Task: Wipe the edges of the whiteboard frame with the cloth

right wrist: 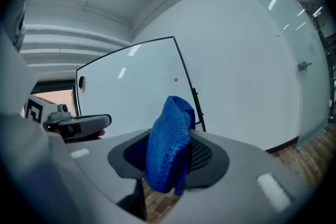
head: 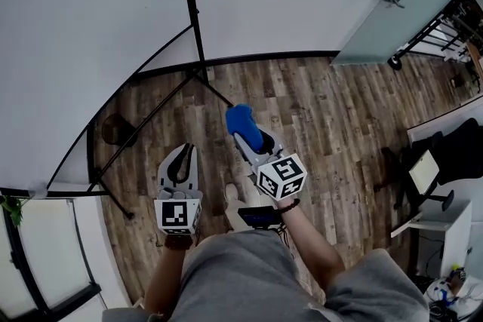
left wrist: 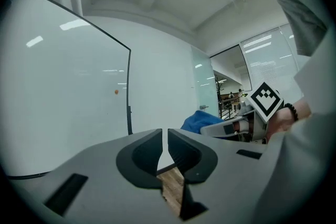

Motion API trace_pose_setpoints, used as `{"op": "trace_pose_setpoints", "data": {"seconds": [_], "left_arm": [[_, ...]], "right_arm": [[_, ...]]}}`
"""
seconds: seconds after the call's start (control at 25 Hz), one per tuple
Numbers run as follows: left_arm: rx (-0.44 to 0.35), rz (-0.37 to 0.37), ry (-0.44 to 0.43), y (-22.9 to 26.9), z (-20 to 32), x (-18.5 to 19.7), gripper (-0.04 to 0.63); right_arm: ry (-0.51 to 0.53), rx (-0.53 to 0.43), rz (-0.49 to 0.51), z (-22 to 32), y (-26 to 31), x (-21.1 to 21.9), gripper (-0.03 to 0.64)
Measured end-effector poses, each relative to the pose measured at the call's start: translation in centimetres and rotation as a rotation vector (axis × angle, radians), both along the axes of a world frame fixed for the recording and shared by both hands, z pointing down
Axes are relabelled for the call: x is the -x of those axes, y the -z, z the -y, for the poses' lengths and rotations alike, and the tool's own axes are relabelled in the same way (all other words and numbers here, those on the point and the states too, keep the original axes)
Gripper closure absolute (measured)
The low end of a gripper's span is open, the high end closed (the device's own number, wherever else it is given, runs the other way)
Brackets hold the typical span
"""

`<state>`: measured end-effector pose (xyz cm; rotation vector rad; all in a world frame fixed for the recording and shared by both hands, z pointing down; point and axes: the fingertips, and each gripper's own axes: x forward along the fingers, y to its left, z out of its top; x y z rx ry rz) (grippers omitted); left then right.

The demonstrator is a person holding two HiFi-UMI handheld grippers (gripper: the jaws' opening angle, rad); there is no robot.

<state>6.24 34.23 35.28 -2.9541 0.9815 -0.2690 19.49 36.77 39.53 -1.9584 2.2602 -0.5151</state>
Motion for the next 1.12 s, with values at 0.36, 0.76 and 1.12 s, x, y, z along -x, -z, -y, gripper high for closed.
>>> {"op": "trace_pose_setpoints", "data": {"seconds": [0.36, 0.76, 1.12], "left_arm": [[0.002, 0.036, -0.026, -1.5, 4.0, -4.5, 0.558], [0.009, -0.018, 0.064, -2.7, 13.2, -2.0, 0.558], [0.029, -0.051, 0.023, -3.0, 25.5, -2.6, 0.558]], "right_arm": [[0.002, 0.053, 0.019, 5.0, -3.4, -5.7, 0.448], [0.079, 0.138, -0.049, 14.3, -6.0, -5.4, 0.448], [0.066, 0.131, -0.096, 25.9, -3.8, -7.0, 0.448]]}}
